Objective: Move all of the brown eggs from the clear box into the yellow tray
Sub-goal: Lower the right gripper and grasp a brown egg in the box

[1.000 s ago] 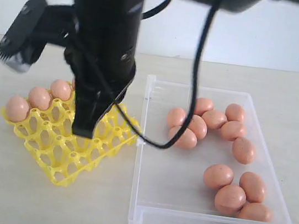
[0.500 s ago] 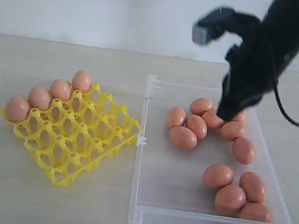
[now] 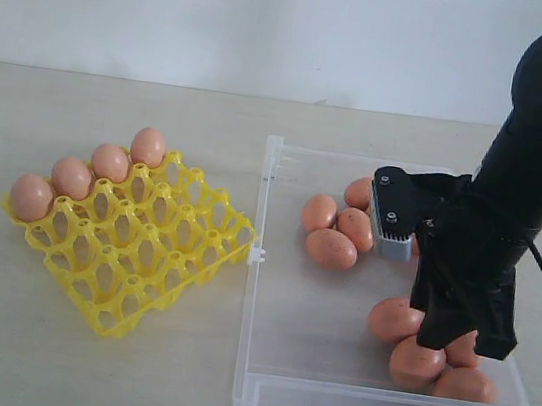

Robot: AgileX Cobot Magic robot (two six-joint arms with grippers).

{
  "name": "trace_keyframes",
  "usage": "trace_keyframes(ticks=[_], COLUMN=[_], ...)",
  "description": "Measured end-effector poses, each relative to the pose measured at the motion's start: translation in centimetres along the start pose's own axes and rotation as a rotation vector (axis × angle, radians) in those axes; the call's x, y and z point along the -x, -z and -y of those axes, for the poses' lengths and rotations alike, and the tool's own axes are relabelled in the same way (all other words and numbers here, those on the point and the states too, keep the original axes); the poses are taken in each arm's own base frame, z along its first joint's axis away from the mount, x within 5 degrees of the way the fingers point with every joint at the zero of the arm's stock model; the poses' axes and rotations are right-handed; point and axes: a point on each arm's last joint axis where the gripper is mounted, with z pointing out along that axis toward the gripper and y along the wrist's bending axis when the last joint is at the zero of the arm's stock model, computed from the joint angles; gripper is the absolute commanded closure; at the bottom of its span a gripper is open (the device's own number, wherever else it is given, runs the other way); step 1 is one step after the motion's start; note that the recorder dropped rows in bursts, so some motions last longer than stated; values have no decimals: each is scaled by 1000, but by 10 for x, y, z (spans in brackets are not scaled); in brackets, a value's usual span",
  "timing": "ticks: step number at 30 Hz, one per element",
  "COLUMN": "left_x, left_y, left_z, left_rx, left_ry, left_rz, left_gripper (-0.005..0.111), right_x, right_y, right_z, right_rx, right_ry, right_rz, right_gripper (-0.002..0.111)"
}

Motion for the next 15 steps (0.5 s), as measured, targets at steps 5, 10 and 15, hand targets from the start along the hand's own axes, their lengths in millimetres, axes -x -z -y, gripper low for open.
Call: trace_keyframes(ticks=[5,10,15], left_x=[0,0,0], left_y=[0,0,0], left_z=[0,0,0], left_rx=[0,0,0], left_ry=[0,0,0], left_rz=[0,0,0], left_gripper=[103,103,103], right_x=[5,9,9], right_y=[1,2,-9], right_z=[12,19,23], right_rx=[-129,-204,-180], right_ry=[-22,-44,-57], right_rz=[68,116,117], right_gripper=[54,54,54])
